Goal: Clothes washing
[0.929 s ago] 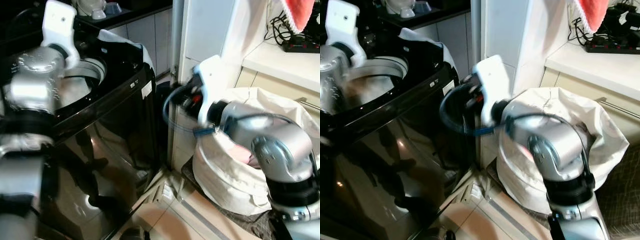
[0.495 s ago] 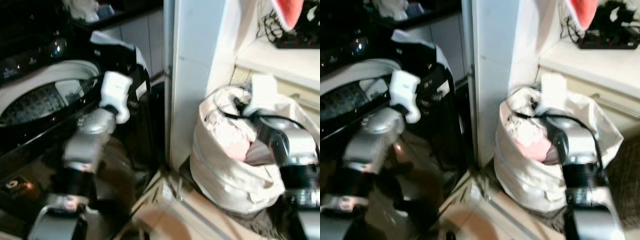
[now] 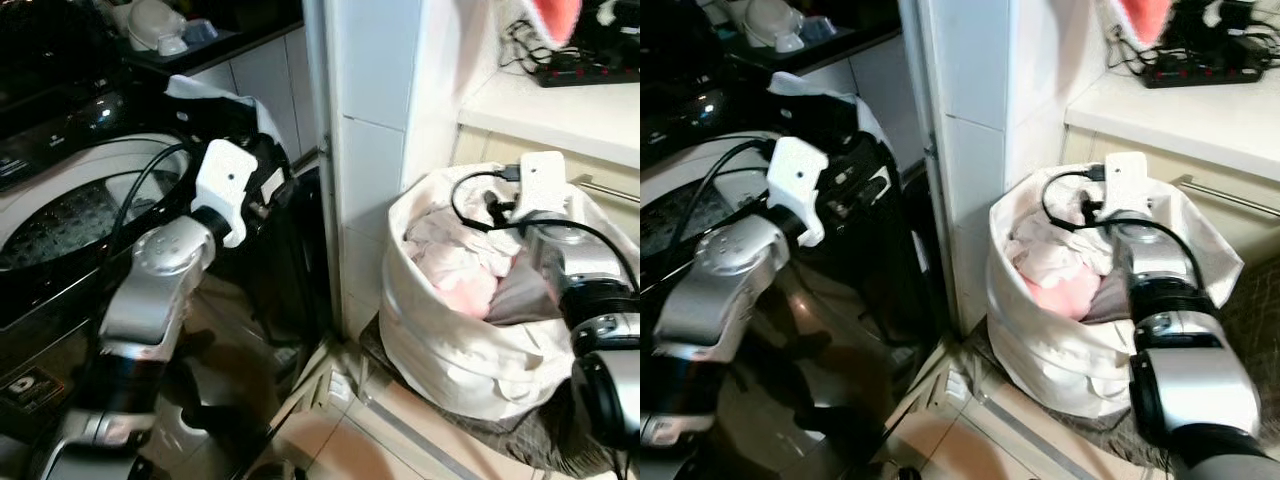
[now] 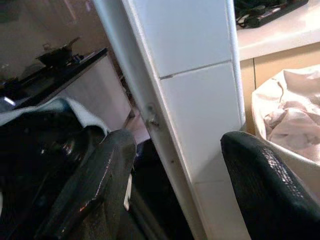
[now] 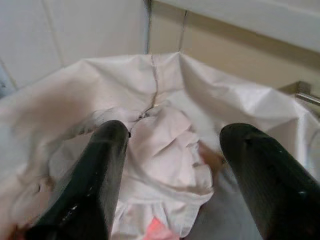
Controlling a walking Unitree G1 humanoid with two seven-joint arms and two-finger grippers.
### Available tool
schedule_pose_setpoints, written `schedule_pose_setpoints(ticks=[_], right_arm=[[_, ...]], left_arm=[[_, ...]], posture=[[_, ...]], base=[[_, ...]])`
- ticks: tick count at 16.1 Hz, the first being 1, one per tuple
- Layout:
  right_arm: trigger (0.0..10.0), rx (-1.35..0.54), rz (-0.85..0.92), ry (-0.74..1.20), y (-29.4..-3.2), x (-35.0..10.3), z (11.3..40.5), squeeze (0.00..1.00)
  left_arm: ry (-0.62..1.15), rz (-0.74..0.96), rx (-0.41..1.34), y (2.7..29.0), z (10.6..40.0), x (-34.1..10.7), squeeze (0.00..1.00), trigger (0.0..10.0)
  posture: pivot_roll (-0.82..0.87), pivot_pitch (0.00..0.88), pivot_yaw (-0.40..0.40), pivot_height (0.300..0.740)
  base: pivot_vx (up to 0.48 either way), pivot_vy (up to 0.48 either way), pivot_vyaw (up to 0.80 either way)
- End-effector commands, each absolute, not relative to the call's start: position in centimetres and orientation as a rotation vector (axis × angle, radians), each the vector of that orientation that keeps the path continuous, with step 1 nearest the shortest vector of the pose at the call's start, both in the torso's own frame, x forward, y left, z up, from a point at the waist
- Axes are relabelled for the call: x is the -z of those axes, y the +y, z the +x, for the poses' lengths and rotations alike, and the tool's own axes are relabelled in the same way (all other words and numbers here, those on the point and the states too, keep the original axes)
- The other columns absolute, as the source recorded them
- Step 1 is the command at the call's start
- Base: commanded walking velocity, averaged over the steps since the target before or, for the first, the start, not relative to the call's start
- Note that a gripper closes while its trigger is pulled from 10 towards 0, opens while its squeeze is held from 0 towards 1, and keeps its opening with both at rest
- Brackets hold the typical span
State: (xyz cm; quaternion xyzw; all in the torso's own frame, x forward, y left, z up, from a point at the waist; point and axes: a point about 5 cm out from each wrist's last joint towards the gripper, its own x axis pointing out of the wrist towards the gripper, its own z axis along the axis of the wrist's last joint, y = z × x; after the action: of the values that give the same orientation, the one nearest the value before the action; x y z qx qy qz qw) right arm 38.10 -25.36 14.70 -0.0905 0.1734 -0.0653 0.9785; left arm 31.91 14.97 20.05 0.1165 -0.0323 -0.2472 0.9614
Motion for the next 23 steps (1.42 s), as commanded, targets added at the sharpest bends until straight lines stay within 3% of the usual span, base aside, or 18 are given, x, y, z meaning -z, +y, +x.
schedule_pose_setpoints(ticks=[1,5,8,12,15,16,20,23], right_arm=[[10.0,0.092,-0.228,0.334,-25.4,-15.1,38.4,1.00],[10.0,0.105,-0.206,0.333,-25.2,-15.0,38.6,1.00],[10.0,0.159,-0.162,0.432,-24.9,-12.2,37.6,1.00],[10.0,0.131,-0.118,0.599,-23.6,-8.9,36.2,1.00],[10.0,0.177,-0.142,0.618,-23.8,-8.5,35.9,1.00],[10.0,0.187,-0.221,0.521,-24.2,-10.2,36.8,0.00],[10.0,0.207,-0.196,0.164,-24.1,-15.7,38.9,0.00],[10.0,0.153,-0.155,-0.026,-23.4,-18.0,37.1,0.00]], left_arm=[[-0.074,0.208,0.535,15.5,30.2,-21.4,0.00,10.0],[-0.026,0.226,0.562,17.0,26.2,-22.1,0.00,10.0],[0.054,0.297,0.558,18.4,22.7,-22.8,0.00,10.0],[0.091,0.305,0.541,19.1,21.9,-22.9,0.00,10.0],[0.110,0.291,0.533,18.7,22.0,-22.5,0.00,10.0],[0.131,0.265,0.525,18.4,22.1,-21.8,0.00,10.0],[0.208,0.189,0.449,17.9,24.4,-18.3,0.00,10.0],[0.201,0.110,0.370,16.6,27.0,-16.9,0.00,10.0]], posture=[[0.17,0.020,0.153,0.740],[0.25,0.069,0.152,0.740],[0.35,0.084,0.145,0.740],[0.35,0.068,0.135,0.740],[0.33,0.045,0.127,0.740],[0.30,0.020,0.112,0.740],[0.15,0.000,0.088,0.740],[0.06,0.000,0.085,0.740]], base=[[0.000,0.000,0.00],[0.000,0.000,0.00],[0.000,0.000,0.00],[0.000,0.000,0.00],[0.000,0.000,0.00],[0.000,0.000,0.00],[0.000,0.000,0.00],[0.000,0.000,0.00]])
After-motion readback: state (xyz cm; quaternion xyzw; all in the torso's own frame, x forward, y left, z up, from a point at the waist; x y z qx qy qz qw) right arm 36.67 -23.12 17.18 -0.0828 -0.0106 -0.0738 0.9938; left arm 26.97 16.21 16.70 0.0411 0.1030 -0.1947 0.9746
